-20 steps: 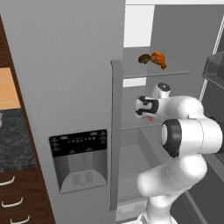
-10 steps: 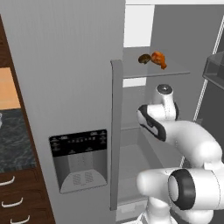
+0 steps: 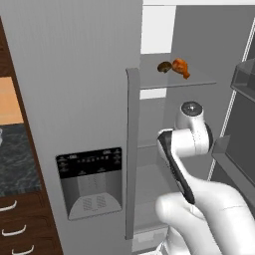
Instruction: Place one mushroom and one chicken drumstick in each tupperware on the nearby counter, to pack two identical lunches.
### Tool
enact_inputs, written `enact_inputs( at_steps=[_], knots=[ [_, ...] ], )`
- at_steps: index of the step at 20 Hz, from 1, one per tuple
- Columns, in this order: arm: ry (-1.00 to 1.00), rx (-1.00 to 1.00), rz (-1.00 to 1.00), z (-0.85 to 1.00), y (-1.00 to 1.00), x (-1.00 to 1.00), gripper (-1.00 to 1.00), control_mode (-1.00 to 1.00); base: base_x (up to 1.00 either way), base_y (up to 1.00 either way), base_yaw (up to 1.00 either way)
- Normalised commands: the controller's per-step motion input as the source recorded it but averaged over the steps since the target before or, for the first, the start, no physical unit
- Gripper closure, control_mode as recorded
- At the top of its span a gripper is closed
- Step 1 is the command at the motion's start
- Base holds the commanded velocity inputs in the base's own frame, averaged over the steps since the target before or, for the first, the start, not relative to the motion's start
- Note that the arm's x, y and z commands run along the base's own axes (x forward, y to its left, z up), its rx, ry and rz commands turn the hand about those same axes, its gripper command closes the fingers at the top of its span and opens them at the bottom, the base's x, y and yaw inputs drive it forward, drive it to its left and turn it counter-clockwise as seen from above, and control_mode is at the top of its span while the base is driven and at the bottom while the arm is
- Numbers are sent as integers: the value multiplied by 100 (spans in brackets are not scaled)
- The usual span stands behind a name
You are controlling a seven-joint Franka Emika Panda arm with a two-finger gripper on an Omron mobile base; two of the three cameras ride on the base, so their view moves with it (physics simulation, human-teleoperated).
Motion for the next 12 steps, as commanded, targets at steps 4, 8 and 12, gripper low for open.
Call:
enact_inputs(
  at_steps=[4,8,12],
  knots=[
    [0,4,0,48,33,-76,100,-100,0,0,0],
    [0,5,0,54,20,-81,100,-100,0,0,0],
    [0,7,0,42,0,-50,100,-100,0,0,0]
  ],
)
